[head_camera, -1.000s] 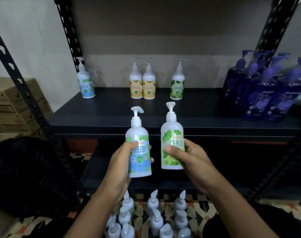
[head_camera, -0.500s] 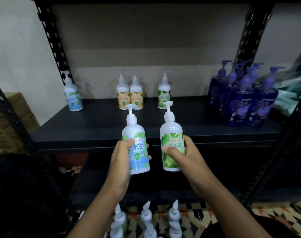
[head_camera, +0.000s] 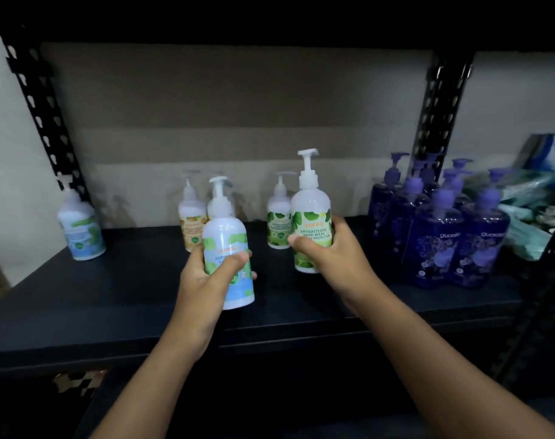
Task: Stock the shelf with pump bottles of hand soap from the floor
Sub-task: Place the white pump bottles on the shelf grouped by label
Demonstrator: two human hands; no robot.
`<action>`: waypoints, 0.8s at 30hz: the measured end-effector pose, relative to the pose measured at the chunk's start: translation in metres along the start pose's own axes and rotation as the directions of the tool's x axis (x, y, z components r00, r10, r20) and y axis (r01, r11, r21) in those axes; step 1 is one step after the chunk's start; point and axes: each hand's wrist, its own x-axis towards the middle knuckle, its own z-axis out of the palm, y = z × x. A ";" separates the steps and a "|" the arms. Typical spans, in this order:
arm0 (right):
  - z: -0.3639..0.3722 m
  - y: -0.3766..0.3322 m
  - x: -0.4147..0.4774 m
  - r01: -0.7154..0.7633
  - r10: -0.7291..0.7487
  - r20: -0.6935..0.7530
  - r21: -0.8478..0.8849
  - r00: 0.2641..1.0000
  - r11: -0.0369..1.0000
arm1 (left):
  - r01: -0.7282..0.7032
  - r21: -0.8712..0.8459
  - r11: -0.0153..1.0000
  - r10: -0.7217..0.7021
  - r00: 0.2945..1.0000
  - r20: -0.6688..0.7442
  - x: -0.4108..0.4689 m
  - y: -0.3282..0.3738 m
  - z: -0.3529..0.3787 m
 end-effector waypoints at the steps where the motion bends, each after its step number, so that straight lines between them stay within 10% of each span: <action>1: -0.003 0.003 0.011 -0.002 0.001 -0.012 -0.013 1.000 1.000 | 0.002 -0.008 1.000 -0.003 1.000 -0.002 0.005 -0.002 0.001; 24: -0.024 0.062 0.065 -0.144 0.107 -0.111 -0.412 0.988 0.900 | 0.033 -0.020 0.999 -0.032 0.999 0.028 0.010 -0.018 0.005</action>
